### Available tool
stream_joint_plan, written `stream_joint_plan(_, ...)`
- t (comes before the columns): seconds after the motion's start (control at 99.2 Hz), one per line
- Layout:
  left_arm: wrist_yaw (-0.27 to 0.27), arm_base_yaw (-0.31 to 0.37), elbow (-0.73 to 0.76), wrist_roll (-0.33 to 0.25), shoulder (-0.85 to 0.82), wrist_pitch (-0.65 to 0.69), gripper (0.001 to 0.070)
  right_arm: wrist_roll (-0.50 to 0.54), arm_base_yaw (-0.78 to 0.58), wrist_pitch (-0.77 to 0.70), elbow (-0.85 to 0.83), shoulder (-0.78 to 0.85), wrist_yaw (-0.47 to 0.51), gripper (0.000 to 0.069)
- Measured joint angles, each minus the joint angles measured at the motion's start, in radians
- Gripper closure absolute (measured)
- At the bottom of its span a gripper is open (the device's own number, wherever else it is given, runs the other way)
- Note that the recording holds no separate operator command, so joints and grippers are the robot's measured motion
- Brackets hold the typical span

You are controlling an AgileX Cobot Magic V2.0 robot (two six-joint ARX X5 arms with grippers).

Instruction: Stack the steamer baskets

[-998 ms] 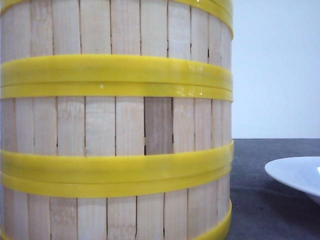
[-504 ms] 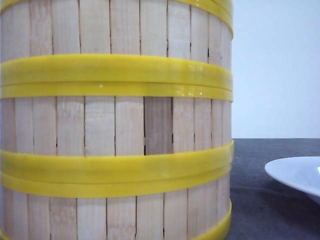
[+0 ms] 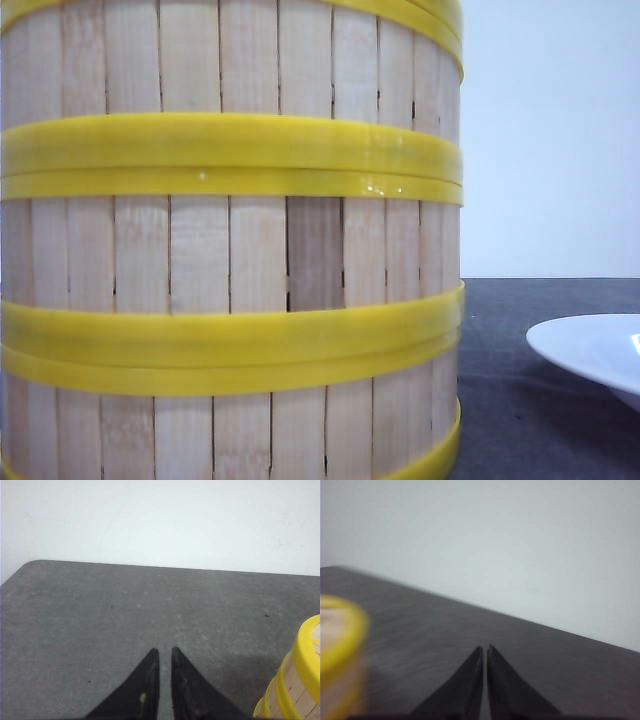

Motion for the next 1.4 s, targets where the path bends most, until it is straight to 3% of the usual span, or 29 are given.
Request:
stream_joint_plan(0.171, 0.001, 0.0, 0.0, 0.0, 0.0, 0.001, 0.0692, 0.079, -0.176, 0.284, -0.209, -0.073, -0.109, 0.0681)
stream_joint_plan(0.363, 0.0, 0.0, 0.0, 0.0, 0.001, 0.0, 0.0692, 0.169, -0.227, 0.337, -0.298, -0.071, -0.137, 0.0681)
stream_joint_plan(0.504, 0.0, 0.0, 0.0, 0.0, 0.001, 0.0, 0.0692, 0.199, -0.246, 0.495, -0.397, -0.071, -0.143, 0.0681)
stream_joint_plan(0.655, 0.0, 0.0, 0.0, 0.0, 0.001, 0.0, 0.0692, 0.213, -0.255, 0.494, -0.398, -0.069, -0.177, 0.0681)
stream_joint_plan(1.401, 0.0, 0.0, 0.0, 0.0, 0.001, 0.0, 0.0692, 0.212, -0.255, 0.496, -0.398, -0.069, -0.137, 0.0681)
